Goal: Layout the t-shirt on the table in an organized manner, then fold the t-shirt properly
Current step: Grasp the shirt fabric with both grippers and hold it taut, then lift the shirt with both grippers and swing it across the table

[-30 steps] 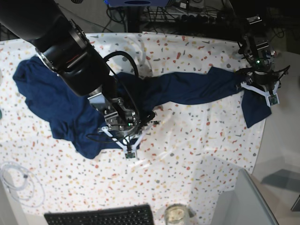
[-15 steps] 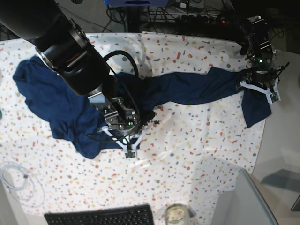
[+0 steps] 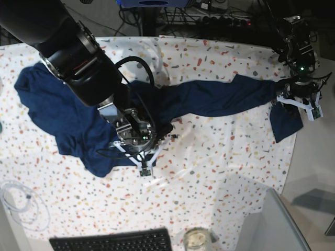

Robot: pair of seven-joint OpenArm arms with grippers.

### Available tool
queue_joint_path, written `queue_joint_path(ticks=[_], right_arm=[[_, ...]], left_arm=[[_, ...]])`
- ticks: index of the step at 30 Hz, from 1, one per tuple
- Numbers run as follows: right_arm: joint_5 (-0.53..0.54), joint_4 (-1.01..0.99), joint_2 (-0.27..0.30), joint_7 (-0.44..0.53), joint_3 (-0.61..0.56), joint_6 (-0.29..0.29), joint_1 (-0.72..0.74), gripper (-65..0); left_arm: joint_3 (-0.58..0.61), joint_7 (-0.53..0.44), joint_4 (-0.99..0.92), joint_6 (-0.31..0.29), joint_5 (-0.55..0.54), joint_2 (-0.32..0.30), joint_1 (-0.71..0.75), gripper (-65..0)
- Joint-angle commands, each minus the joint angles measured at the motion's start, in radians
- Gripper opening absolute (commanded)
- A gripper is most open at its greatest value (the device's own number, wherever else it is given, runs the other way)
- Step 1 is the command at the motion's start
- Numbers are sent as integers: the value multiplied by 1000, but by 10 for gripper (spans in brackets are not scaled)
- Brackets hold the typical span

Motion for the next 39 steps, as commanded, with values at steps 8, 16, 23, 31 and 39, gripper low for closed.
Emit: queue_joint_path(ticks=[8,16,23,31,39], right_arm=[[0,13,-7,-1,-1,0,20,-650],[0,13,-7,-1,-1,0,20,-650],[0,17,-7,-1,-1,0,14,-650],[0,244,24,-84,-3,0,9,-650],[0,432,75,-205,3,0,167,-650]], left_arm=[[22,-19,-44,6,-2,-15,-50,-58],[103,-19,-271,6,6,-18,-168,-58],[105,-20,-448,7,7,-46,-217,-161],[103,-20,-478,7,7,-86,-231,-650],[95,195,-144,7,6,-133,-308,-650]])
